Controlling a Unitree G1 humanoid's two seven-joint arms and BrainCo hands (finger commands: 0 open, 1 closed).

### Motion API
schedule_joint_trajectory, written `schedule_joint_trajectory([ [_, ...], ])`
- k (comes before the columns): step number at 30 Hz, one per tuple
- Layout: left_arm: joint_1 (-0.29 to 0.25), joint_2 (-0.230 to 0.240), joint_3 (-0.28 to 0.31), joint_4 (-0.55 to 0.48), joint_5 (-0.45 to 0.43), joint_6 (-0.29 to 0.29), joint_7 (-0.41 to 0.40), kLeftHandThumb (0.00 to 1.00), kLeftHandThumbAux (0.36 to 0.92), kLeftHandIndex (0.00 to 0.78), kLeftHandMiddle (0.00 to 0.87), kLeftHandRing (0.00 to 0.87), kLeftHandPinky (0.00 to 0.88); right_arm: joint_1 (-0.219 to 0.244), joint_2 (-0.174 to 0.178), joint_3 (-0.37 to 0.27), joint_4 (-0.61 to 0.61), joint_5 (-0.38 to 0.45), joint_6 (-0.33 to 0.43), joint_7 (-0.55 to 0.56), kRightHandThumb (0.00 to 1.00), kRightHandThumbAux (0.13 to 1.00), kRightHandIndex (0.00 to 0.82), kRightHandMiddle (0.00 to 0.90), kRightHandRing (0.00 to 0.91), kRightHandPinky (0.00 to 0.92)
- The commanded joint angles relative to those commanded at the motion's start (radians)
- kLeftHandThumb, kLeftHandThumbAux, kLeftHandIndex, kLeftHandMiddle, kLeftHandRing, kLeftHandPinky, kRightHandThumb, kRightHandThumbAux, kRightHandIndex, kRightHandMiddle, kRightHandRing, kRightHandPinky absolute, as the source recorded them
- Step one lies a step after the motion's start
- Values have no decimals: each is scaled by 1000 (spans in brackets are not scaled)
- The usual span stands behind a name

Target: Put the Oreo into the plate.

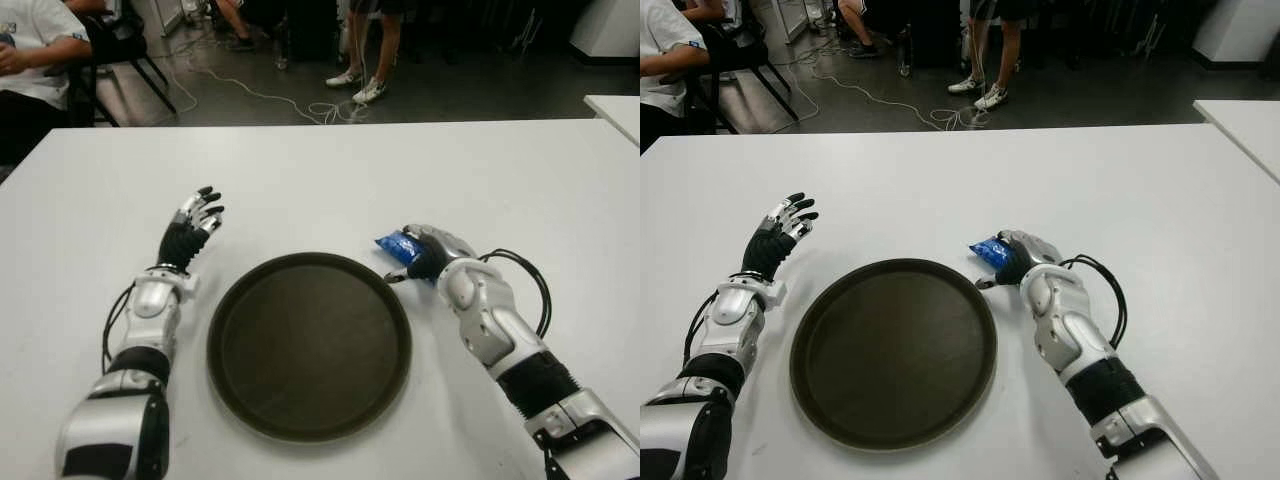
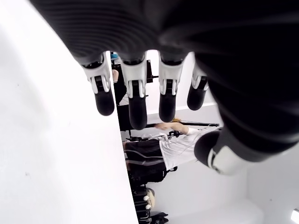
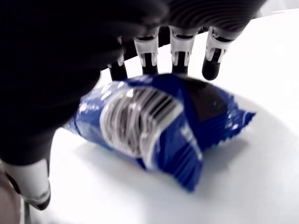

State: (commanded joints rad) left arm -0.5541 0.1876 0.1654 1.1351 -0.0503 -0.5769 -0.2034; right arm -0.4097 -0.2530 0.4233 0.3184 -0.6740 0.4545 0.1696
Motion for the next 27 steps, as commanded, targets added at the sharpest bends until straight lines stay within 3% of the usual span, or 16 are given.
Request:
schedule_joint_trajectory([
  [13, 9, 5, -9, -15, 12, -15, 12, 136, 613, 80, 160, 153, 140, -5, 14, 6, 16, -4, 0, 6, 0, 626, 130, 140, 96, 61],
  [27, 26, -1, 0, -42, -10, -3, -3, 160, 632, 82, 157, 148, 135, 5, 26, -5, 27, 4, -13, -37, 0, 622, 138, 150, 100, 37],
])
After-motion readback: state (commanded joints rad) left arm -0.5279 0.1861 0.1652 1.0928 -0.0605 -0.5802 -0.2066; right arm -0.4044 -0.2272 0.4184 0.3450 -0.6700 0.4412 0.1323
